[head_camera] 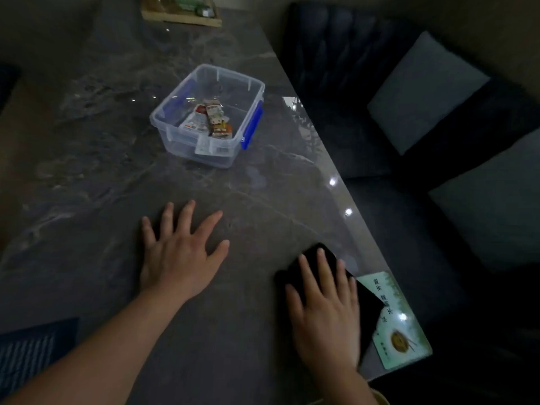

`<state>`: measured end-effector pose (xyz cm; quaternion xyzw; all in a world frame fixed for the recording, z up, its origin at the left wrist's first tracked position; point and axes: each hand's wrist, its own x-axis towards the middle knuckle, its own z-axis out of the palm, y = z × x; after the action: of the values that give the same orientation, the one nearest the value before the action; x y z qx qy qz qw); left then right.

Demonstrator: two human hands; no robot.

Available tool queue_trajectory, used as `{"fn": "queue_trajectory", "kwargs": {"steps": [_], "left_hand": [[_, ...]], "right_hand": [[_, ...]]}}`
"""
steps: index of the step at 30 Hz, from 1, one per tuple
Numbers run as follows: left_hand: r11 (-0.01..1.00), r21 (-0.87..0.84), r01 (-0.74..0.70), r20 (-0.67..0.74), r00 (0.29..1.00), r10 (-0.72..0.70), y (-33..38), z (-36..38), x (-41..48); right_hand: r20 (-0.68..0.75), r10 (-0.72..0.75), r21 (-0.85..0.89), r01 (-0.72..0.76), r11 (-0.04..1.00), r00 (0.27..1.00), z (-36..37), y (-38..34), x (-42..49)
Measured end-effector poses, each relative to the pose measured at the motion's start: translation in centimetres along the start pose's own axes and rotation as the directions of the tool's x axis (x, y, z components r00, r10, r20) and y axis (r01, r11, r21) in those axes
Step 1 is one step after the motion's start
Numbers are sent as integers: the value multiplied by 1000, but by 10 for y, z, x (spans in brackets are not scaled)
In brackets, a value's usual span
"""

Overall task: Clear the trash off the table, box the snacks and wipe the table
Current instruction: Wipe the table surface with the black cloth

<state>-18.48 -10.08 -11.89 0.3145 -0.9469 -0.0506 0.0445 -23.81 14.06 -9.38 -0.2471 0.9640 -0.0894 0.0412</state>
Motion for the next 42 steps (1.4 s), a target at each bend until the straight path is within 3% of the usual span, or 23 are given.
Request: {"fn": "queue_trajectory", "kwargs": {"steps": [1,4,6,9,11,12,14,16,17,19,21,22,24,25,27,29,31,34,36,37,38,40,42], "left_hand": [[1000,3,-6,-5,1000,6,0,1,0],[1000,5,-4,-21,1000,4,-2,0,0],[1000,2,-2,-22,1000,2,-2,0,0],[1000,11,3,-19,1000,-3,-1,2,0],[1000,7,0,-27,1000,0,-1,2,1],[1000,5,-3,-25,1000,3,-1,2,1],[1000,1,-5,-27,1000,5,-1,0,-1],[1000,-5,-7,-29,1000,7,-1,-1,-1],[1000,-7,-10,-25,1000,10,-1,-2,-2],[1000,-1,-11,-26,1000,11,-1,-1,-1],[1000,19,-5,-30,1000,5,-1,2,-1],[1000,23,0,-35,999,0,-1,3,0],[1000,23,6,-39,999,-5,-1,4,1],[1000,19,2,-37,999,-2,0,3,0],[1000,7,-3,-39,999,3,0,2,0],[1000,8,-4,-34,999,4,0,0,0],[1000,10,1,-24,1000,-1,-1,-1,-1],[1000,18,1,-27,1000,0,0,0,-1],[1000,17,4,-22,1000,-4,1,1,0],[1000,14,7,-26,1000,-7,1,1,0],[1000,16,7,-33,999,-6,1,1,0],[1000,24,-2,-34,999,3,1,-1,-2],[1000,14,-8,-34,999,9,0,-2,-2]], "right_hand": [[22,-31,-4,31,1000,999,3,-12,2],[64,-309,25,308,951,949,9,-24,-15],[41,-363,-14,364,931,931,7,0,-26],[-37,-31,-57,29,998,999,-3,37,-15],[-14,154,-34,-154,987,988,-1,31,7],[4,130,-41,-130,991,991,0,18,12],[26,-94,-7,95,995,995,5,-7,2],[51,-336,11,336,942,940,11,-9,-25],[57,-380,-2,381,925,923,11,0,-33],[20,-260,-55,261,964,965,7,29,-27],[-36,50,-96,-53,994,998,-1,52,6],[-30,208,-54,-210,976,978,-6,55,28],[-21,327,5,-327,945,945,-12,45,66],[-13,295,7,-295,956,955,-13,35,75],[25,74,-17,-74,997,997,-7,18,68],[51,-188,-37,190,981,981,2,15,35],[77,-271,-41,274,961,960,2,30,17],[54,-55,-57,58,997,997,-6,44,73],[53,156,15,-157,988,986,-13,29,118],[57,179,24,-180,983,982,-13,16,128],[48,130,13,-131,991,990,-8,3,127],[31,-133,-9,134,991,991,6,-13,91],[44,-385,-38,386,922,922,13,-3,48]]}}
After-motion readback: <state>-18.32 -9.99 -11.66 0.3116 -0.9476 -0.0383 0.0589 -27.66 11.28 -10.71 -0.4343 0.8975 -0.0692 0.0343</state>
